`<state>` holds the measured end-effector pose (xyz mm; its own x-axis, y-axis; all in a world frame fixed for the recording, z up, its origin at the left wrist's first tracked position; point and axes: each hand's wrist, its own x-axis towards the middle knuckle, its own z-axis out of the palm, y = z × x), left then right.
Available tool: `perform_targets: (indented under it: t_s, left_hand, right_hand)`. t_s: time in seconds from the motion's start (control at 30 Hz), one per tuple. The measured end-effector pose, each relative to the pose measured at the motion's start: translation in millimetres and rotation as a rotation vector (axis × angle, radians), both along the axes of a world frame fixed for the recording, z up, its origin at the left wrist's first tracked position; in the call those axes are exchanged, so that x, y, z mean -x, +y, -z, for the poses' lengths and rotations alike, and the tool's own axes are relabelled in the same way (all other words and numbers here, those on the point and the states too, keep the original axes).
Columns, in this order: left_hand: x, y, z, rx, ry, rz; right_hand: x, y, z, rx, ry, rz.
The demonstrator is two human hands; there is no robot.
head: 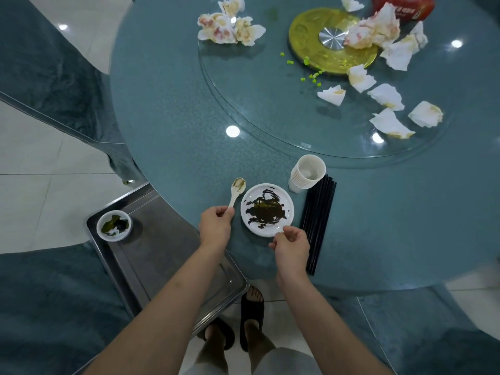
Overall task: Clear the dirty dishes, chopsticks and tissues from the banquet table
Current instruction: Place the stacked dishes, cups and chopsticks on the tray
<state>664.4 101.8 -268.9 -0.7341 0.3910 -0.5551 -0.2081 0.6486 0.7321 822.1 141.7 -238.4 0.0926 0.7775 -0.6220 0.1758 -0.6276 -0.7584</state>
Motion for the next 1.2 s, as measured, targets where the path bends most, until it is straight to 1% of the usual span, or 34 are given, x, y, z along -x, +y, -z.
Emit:
perform_targets:
  t_s: [0.07,0.13,0.27,0.43,0.57,0.67,0.87,1.07,1.2]
  left_hand:
    - [-3.0,-2.1,-1.6,-0.049,-0.050,-0.050]
    - [-5.7,-6.3,-3.9,-0.078,-0.063,-0.070]
    - [-7.7,-17.4,-7.6,-0.093,-0.019,-0.072]
    - [-5.8,-28.4,-9.0,-0.128,-0.077,-0.154]
    - [-3.6,-35.9,-11.0,-0.146,-0.061,-0.168]
    - [-1.3,-39.7,-14.8,-0.165,-0.060,-0.181]
    - [7.0,-51.4,-19.9,-0.180,-0.070,-0.238]
    - [27.2,-75.5,-29.2,-0.208,-0.103,-0.346]
    - [48.7,-103.6,-39.1,-0.224,-0.107,-0.404]
  right_hand:
    - [0.9,0.8,3.6,0.000,-0.028,-0.008]
    - [2.2,2.0,6.0,0.022,-0.040,-0.012]
    - [7.6,0.9,11.8,0.066,-0.003,0.037]
    - [13.0,6.1,16.5,0.118,0.066,0.159]
    - [15.6,9.1,20.4,0.155,0.085,0.173]
    - [17.8,8.6,19.7,0.144,0.074,0.152]
    - [25.7,-0.6,15.4,0.103,-0.009,0.115]
    - [50.1,-12.8,7.7,0.070,0.034,0.035]
    - [76.8,-29.0,7.1,0.085,0.069,-0.048]
